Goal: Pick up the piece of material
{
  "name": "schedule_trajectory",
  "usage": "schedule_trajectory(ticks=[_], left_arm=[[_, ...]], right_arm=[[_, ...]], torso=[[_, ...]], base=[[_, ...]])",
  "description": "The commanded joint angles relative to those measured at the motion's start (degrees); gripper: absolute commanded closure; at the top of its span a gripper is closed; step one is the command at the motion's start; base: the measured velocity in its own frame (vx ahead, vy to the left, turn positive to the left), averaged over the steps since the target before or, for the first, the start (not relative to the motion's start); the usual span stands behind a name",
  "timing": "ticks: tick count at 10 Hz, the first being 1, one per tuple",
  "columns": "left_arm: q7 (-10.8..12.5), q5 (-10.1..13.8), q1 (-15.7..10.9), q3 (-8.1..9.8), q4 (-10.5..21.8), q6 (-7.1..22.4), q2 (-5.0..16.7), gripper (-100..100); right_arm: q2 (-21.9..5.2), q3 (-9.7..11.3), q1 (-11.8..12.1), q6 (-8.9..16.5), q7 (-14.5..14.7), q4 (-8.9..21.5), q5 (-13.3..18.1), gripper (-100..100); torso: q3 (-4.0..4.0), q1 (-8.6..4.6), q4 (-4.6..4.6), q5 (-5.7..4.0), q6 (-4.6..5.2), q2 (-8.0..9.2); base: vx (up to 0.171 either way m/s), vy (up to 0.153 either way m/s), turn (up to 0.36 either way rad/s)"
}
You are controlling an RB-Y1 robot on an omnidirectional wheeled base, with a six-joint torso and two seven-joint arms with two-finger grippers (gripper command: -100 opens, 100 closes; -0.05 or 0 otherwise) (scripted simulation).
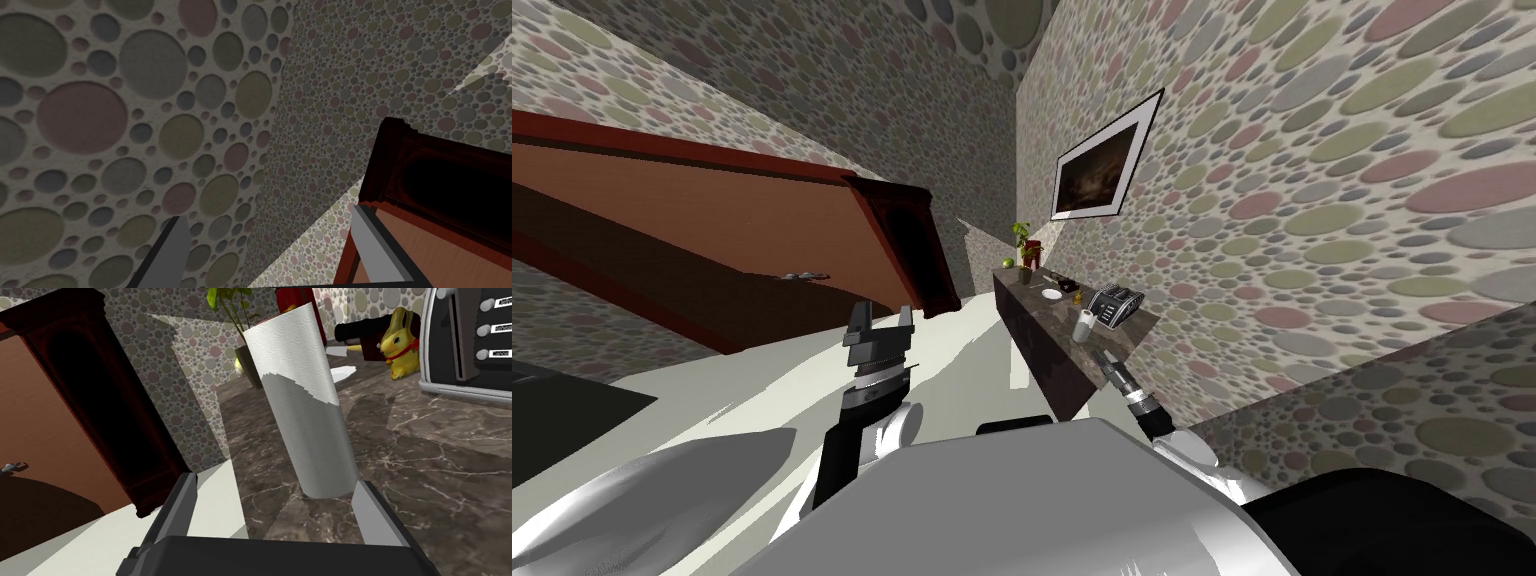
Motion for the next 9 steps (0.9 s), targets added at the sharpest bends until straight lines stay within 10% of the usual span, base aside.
schedule_trajectory(ticks=[1, 7, 8, 9], left_arm=[[0.0, 0.0, 0.0, 0.00, 0.0, 0.0, 0.0, 0], [0.0, 0.0, 0.0, -0.01, 0.0, 0.0, 0.0, 0], [0.0, 0.0, 0.0, 0.00, 0.0, 0.0, 0.0, 0], [0.0, 0.0, 0.0, -0.01, 0.0, 0.0, 0.0, 0]], right_arm=[[-2.2, 1.2, -0.9, 2.2, 1.4, 2.8, 2.4, -100], [-6.5, 3.3, -3.7, 6.1, 3.8, 7.5, 6.6, -100], [-6.6, 3.3, -3.8, 6.2, 3.9, 7.5, 6.6, 0], [-3.7, 1.0, -6.7, 3.3, 1.0, 10.4, 3.8, -100]], torso=[[0.00, 0.00, 0.00, 0.00, 0.00, 0.00], [-0.30, 0.36, -0.11, 0.07, -0.04, -0.52], [-0.13, 0.38, -0.06, 0.08, 0.01, -0.19], [0.05, 0.39, 0.01, 0.08, 0.01, 0.10]], base=[[0.095, -0.067, 0.078], [0.154, -0.029, 0.106], [0.018, -0.001, -0.002], [-0.095, -0.170, 0.330]])
